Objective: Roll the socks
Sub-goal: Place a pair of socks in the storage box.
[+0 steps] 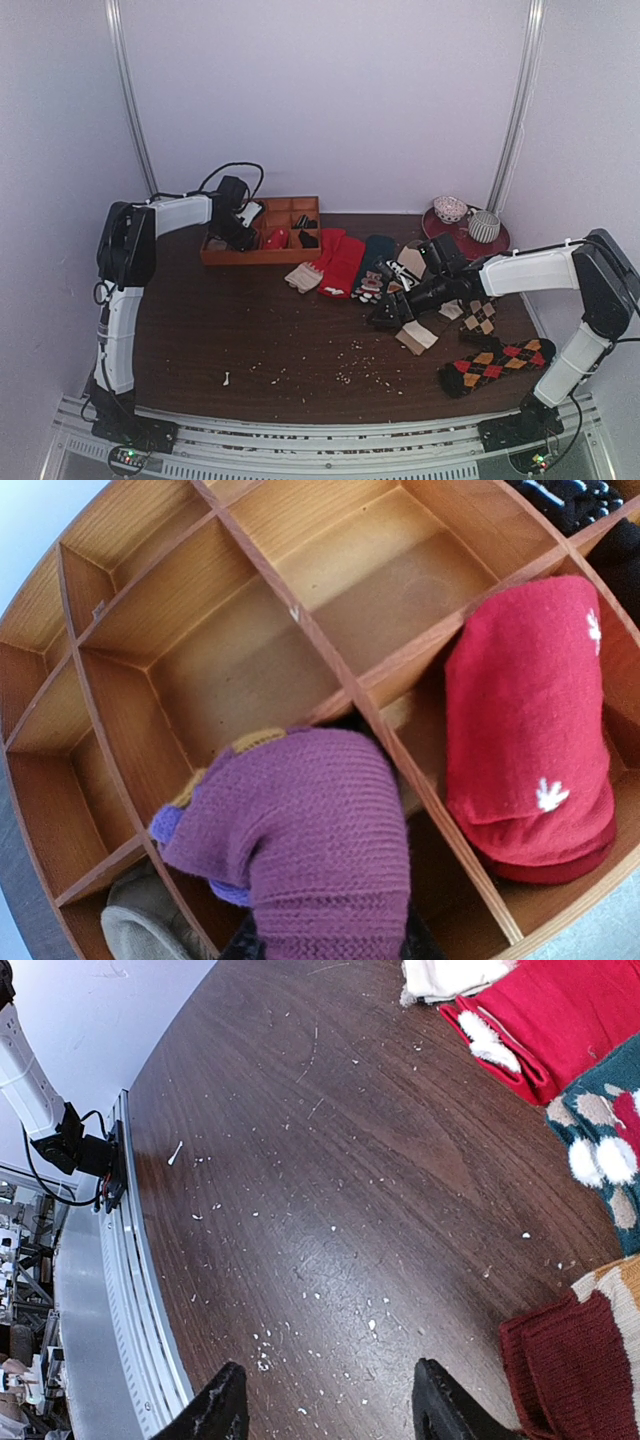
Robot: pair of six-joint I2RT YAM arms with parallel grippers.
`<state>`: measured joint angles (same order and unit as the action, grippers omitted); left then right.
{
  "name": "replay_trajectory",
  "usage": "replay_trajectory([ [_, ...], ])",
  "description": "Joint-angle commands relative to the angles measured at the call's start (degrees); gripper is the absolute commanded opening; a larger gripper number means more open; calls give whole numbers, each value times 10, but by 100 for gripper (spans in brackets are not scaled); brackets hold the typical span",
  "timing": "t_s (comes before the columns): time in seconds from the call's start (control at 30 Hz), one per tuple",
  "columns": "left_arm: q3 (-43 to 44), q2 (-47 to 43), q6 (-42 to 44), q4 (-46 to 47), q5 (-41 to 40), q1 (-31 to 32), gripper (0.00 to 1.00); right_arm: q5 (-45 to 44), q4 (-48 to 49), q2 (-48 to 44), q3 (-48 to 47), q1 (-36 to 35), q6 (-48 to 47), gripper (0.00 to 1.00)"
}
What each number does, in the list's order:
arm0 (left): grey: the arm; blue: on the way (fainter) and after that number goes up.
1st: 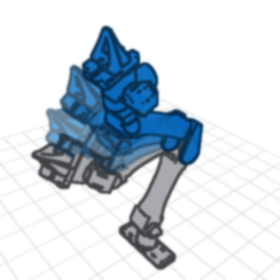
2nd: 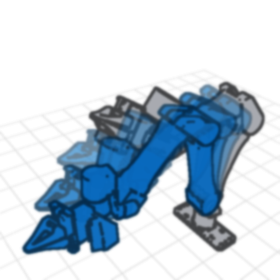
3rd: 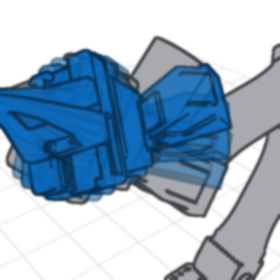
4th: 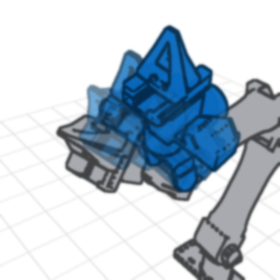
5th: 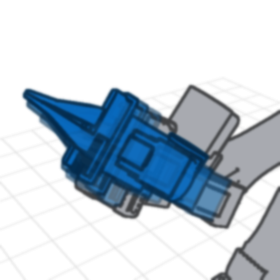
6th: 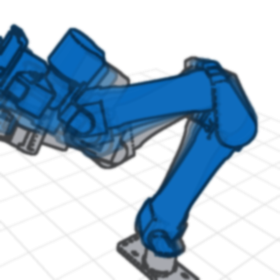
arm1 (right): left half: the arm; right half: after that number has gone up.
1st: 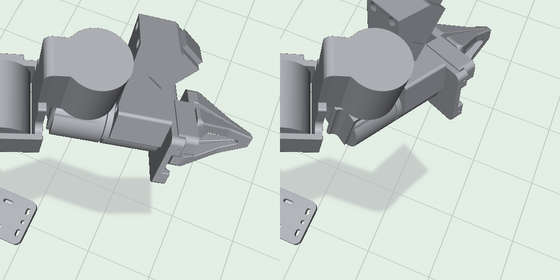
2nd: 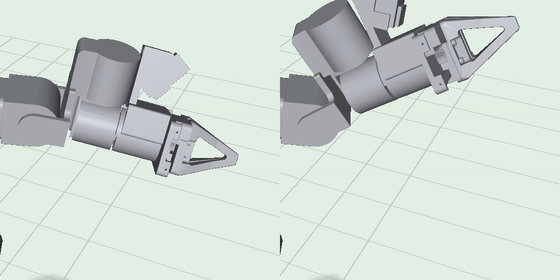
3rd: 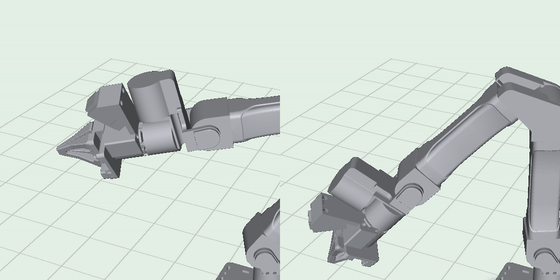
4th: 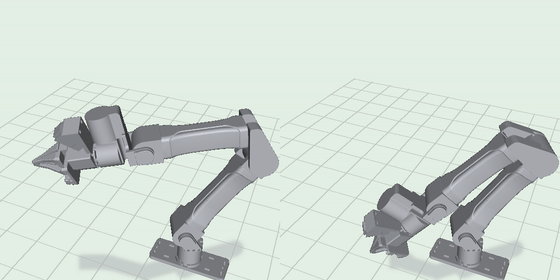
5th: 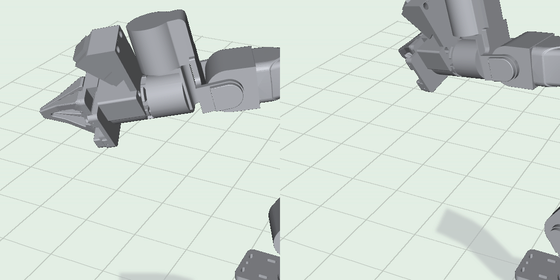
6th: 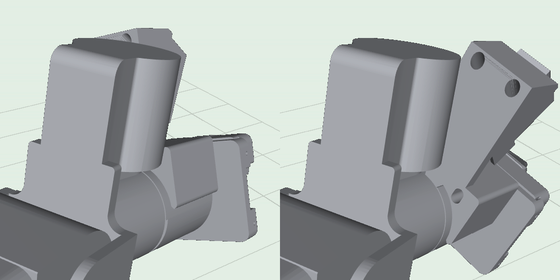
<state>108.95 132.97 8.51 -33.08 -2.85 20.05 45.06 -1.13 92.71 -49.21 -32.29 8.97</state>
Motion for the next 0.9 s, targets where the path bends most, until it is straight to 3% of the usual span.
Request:
replay_trajectory([
  [0.0,-7,14,10,-54,52,9,29,7,-7,9,-11,5,-8,57],
  [0.87,27,-6,12,-53,25,8,40,11,-9,14,-17,5,-13,56],
])
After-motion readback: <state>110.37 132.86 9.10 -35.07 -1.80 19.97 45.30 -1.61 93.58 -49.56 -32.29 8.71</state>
